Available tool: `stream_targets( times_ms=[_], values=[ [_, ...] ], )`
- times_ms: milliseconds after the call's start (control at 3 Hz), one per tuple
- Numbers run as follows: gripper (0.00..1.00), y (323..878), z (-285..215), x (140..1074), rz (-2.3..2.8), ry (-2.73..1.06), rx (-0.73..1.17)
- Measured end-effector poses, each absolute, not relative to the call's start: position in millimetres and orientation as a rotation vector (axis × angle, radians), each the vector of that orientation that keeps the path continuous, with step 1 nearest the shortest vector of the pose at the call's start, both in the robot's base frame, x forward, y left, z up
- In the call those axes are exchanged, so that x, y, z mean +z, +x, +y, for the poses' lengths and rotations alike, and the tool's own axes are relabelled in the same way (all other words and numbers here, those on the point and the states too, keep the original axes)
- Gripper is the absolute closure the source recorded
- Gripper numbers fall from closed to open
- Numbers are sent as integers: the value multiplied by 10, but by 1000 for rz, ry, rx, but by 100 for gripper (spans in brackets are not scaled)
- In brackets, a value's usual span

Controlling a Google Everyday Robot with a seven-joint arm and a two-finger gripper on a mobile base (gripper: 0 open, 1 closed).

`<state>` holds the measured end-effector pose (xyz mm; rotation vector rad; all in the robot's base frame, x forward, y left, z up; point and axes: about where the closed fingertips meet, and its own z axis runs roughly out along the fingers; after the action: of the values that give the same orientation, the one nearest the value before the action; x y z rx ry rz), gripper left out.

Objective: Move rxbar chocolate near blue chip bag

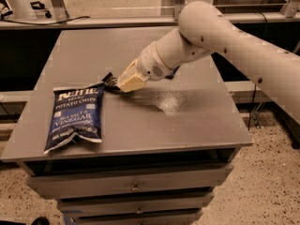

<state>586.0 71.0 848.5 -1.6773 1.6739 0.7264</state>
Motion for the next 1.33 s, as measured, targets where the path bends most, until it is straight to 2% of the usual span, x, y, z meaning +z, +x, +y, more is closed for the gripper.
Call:
stream_targets(
  times_ms=[1000, 1333],
  values=[
    [14, 5875, 769, 8445, 1692, -1728, 767],
    [0, 5888, 789, 8451, 1683, -1732, 768]
  ],
)
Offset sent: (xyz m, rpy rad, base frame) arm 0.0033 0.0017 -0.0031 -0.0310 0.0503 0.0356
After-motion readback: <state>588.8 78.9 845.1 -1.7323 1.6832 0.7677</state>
